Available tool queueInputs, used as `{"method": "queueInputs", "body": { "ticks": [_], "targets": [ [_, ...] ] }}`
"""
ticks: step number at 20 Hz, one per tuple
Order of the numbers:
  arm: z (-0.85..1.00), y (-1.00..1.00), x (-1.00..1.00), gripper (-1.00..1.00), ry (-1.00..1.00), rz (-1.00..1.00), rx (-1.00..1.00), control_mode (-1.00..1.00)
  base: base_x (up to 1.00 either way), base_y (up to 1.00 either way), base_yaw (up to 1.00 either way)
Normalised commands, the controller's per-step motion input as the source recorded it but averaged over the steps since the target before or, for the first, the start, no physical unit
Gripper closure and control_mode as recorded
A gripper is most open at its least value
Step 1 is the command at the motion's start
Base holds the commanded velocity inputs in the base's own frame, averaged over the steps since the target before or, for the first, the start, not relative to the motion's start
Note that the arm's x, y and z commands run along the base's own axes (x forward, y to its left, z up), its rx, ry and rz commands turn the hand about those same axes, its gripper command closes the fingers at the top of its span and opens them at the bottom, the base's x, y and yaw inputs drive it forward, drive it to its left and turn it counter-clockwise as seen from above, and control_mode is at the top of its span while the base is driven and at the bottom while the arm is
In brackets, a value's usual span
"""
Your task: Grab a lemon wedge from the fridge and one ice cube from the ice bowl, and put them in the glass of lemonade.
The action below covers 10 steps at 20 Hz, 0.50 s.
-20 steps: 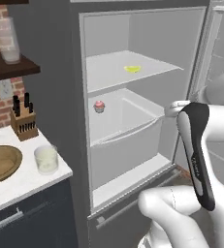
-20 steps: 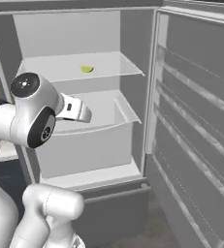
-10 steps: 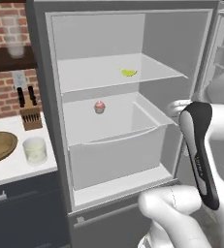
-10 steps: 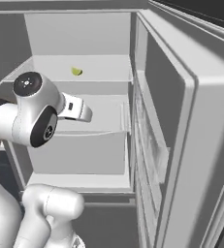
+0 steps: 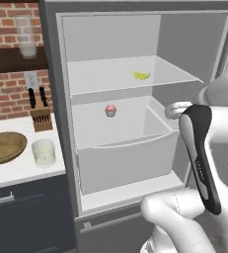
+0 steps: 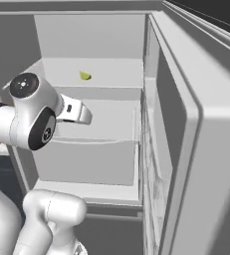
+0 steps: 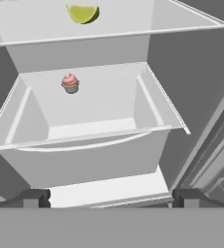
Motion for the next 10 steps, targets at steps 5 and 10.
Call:
{"method": "queueInputs", "body": {
  "ticks": [5,10],
  "targets": [
    [0.0,-0.01,0.09,-1.0,0.0,0.02,0.0,-1.0,0.32,-0.12,0.1],
    [0.0,0.0,0.13,-1.0,-0.05,0.1,0.0,-1.0,0.0,0.0,0.0]
  ]
}}
